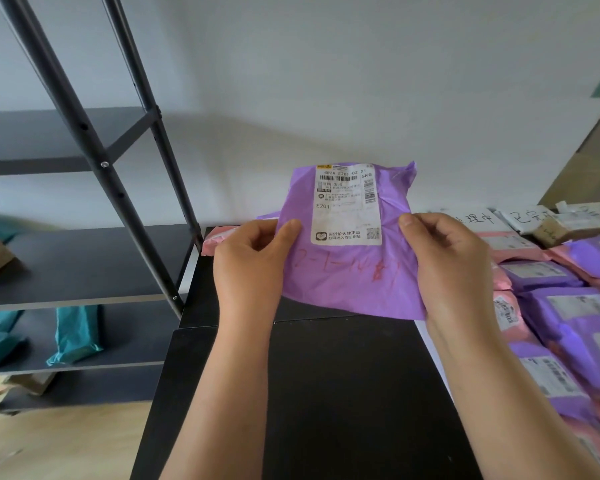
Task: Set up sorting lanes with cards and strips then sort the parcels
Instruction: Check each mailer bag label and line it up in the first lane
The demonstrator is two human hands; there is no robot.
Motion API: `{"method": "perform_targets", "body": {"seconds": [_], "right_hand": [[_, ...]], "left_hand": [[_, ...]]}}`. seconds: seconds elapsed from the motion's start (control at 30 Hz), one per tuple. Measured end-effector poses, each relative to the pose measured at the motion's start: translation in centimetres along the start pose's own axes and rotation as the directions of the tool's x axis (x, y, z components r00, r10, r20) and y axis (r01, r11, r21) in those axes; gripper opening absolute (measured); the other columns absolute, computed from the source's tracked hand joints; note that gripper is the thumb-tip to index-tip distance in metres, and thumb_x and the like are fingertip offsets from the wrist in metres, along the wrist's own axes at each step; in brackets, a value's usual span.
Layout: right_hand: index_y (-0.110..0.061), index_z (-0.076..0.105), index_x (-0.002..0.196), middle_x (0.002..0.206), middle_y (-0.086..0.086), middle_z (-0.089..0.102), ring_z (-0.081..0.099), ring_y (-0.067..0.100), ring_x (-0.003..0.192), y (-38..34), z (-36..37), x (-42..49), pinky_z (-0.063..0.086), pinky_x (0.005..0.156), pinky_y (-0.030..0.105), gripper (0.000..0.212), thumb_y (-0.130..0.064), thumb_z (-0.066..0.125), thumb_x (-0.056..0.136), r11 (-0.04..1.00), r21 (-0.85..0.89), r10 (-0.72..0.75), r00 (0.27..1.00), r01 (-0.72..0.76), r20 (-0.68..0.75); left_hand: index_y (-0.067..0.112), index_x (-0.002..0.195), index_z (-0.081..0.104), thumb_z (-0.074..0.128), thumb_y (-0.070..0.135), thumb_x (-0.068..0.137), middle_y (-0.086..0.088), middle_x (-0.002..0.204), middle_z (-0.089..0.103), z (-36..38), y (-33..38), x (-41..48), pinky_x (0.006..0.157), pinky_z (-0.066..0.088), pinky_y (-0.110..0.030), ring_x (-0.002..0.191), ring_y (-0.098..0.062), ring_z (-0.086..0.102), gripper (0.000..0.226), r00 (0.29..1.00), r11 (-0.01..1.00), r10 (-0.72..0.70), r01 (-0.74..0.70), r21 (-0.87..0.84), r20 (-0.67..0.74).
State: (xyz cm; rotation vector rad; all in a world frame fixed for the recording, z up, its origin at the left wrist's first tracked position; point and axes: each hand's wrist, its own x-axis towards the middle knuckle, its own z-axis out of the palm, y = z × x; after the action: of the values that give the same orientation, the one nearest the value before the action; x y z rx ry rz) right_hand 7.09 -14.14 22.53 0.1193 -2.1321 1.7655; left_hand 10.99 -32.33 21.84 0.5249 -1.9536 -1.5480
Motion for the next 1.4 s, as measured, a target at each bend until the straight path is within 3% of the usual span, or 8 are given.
{"method": "perform_targets", "body": {"seconds": [0.23, 0.37, 0.53, 0.63, 0.73, 0.87, 1.07, 1.4], "right_hand": [[-0.027, 0.069, 0.093, 0.087, -0.015, 0.071, 0.066, -0.001, 0.081, 0.5, 0.2, 0.2, 0.050, 0.071, 0.016, 0.007, -0.033, 0.070, 0.090, 0.996, -0.007, 0.094, 0.989, -0.093, 0.110], [-0.025, 0.071, 0.082, 0.073, -0.016, 0.070, 0.061, -0.006, 0.067, 0.5, 0.3, 0.1, 0.042, 0.059, 0.006, 0.007, -0.027, 0.074, 0.088, 0.994, 0.008, 0.106, 0.988, -0.107, 0.113], [-0.022, 0.069, 0.064, 0.063, -0.007, 0.063, 0.055, 0.005, 0.065, -0.4, -0.1, 0.5, 0.041, 0.063, 0.021, 0.026, -0.027, 0.072, 0.089, 0.982, 0.100, 0.148, 0.983, -0.159, 0.112], [-0.007, 0.065, 0.074, 0.078, 0.019, 0.059, 0.058, 0.023, 0.077, -0.9, -0.4, 0.7, 0.041, 0.072, 0.035, 0.027, -0.027, 0.070, 0.091, 0.952, 0.208, 0.198, 0.970, -0.224, 0.138], [0.002, 0.057, 0.075, 0.082, 0.017, 0.056, 0.058, 0.026, 0.079, -1.5, -0.6, 0.8, 0.041, 0.075, 0.039, 0.035, -0.025, 0.070, 0.092, 0.918, 0.292, 0.232, 0.960, -0.269, 0.157], [-0.010, 0.061, 0.069, 0.079, 0.011, 0.059, 0.060, 0.021, 0.074, -2.1, -0.9, 0.7, 0.043, 0.068, 0.034, 0.028, -0.025, 0.068, 0.092, 0.899, 0.315, 0.262, 0.951, -0.303, 0.167], [-0.012, 0.059, 0.070, 0.069, 0.000, 0.061, 0.061, 0.010, 0.064, -2.3, -1.4, 0.7, 0.043, 0.054, 0.020, 0.029, -0.025, 0.064, 0.095, 0.906, 0.299, 0.260, 0.951, -0.301, 0.170], [-0.012, 0.058, 0.069, 0.058, -0.010, 0.060, 0.060, 0.001, 0.055, -1.6, -1.9, 0.6, 0.041, 0.045, 0.013, 0.031, -0.026, 0.062, 0.096, 0.928, 0.260, 0.228, 0.959, -0.266, 0.165]], "left_hand": [[0.030, 0.074, 0.073, 0.070, 0.044, 0.087, 0.021, 0.069, 0.068, 0.4, 0.1, 0.2, 0.051, 0.043, -0.011, 0.064, 0.005, 0.061, 0.020, 0.992, 1.000, 0.012, -0.013, -0.002, -0.129], [0.028, 0.067, 0.073, 0.071, 0.046, 0.086, 0.015, 0.067, 0.069, 0.6, 0.2, 0.3, 0.058, 0.050, -0.024, 0.065, -0.003, 0.064, 0.026, 0.989, 0.998, -0.043, 0.036, -0.049, -0.143], [0.013, 0.060, 0.066, 0.076, 0.044, 0.082, -0.014, 0.064, 0.060, 0.4, 0.6, 0.3, 0.064, 0.042, -0.037, 0.066, -0.017, 0.050, 0.039, 0.986, 0.989, -0.081, 0.061, -0.138, -0.146], [0.010, 0.054, 0.060, 0.077, 0.043, 0.082, -0.002, 0.060, 0.054, 0.1, 1.1, 0.2, 0.063, 0.038, -0.033, 0.066, -0.014, 0.048, 0.046, 0.984, 0.972, -0.129, 0.101, -0.214, -0.121], [0.005, 0.058, 0.061, 0.077, 0.041, 0.082, -0.003, 0.062, 0.055, -0.1, 1.8, 0.0, 0.056, 0.037, -0.028, 0.060, -0.012, 0.047, 0.046, 0.983, 0.950, -0.164, 0.135, -0.280, -0.081], [0.003, 0.063, 0.064, 0.077, 0.040, 0.082, 0.000, 0.062, 0.061, -0.4, 2.2, -0.1, 0.051, 0.040, -0.022, 0.059, -0.011, 0.052, 0.044, 0.981, 0.928, -0.191, 0.166, -0.334, -0.044], [-0.004, 0.073, 0.064, 0.078, 0.035, 0.082, -0.010, 0.075, 0.061, -0.4, 2.7, -0.3, 0.068, 0.041, -0.037, 0.070, -0.021, 0.053, 0.043, 0.976, 0.894, -0.219, 0.205, -0.398, 0.012], [-0.004, 0.077, 0.065, 0.079, 0.038, 0.081, -0.024, 0.083, 0.067, -0.7, 3.1, -0.4, 0.074, 0.043, -0.042, 0.076, -0.026, 0.053, 0.045, 0.976, 0.887, -0.202, 0.217, -0.408, 0.081]]}}
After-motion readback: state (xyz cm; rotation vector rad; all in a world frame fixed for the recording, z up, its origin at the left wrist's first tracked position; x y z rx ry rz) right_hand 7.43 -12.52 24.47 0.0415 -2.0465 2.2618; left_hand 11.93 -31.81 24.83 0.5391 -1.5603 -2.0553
